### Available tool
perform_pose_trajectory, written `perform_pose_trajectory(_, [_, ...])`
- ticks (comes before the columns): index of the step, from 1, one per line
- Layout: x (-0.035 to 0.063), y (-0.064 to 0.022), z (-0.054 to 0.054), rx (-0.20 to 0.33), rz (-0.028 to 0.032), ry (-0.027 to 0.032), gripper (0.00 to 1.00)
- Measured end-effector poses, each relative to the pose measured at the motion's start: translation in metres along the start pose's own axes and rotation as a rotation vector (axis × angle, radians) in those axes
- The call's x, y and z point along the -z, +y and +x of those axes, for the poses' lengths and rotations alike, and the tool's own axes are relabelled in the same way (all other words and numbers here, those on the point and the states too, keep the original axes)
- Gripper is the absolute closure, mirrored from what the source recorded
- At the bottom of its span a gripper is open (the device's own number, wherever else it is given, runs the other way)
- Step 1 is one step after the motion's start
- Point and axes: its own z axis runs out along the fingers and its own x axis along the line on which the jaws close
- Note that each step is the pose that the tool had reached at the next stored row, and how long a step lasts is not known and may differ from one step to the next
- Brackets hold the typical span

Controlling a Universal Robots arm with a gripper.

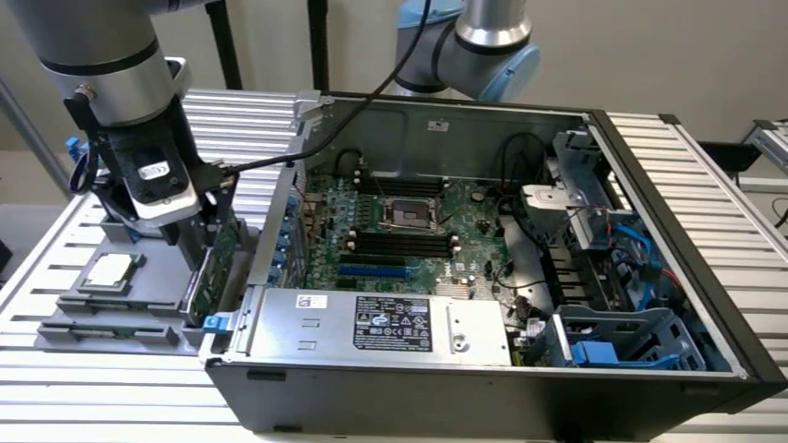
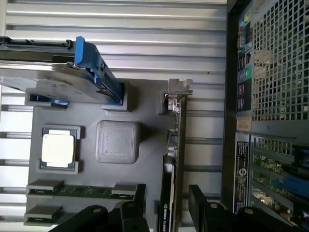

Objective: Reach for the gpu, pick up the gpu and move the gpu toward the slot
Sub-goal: 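Pick up the gpu and move the gpu toward the slot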

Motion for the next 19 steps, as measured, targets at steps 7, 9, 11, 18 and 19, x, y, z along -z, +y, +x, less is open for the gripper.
perform_pose_trajectory(7, [-0.0127, -0.0005, 0.0, -0.012, 0.0, -0.0005, 0.52])
perform_pose_trajectory(9, [-0.0163, -0.0006, 0.0, -0.017, 0.0, -0.0007, 0.52])
perform_pose_trajectory(11, [-0.0199, -0.0007, 0.0, -0.022, 0.0, -0.0009, 0.52])
perform_pose_trajectory(18, [-0.0327, -0.0012, 0.0, -0.037, 0.0, -0.0014, 0.52])
perform_pose_trajectory(19, [-0.0344, -0.0013, 0.0, -0.038, 0.0001, -0.0014, 0.52])
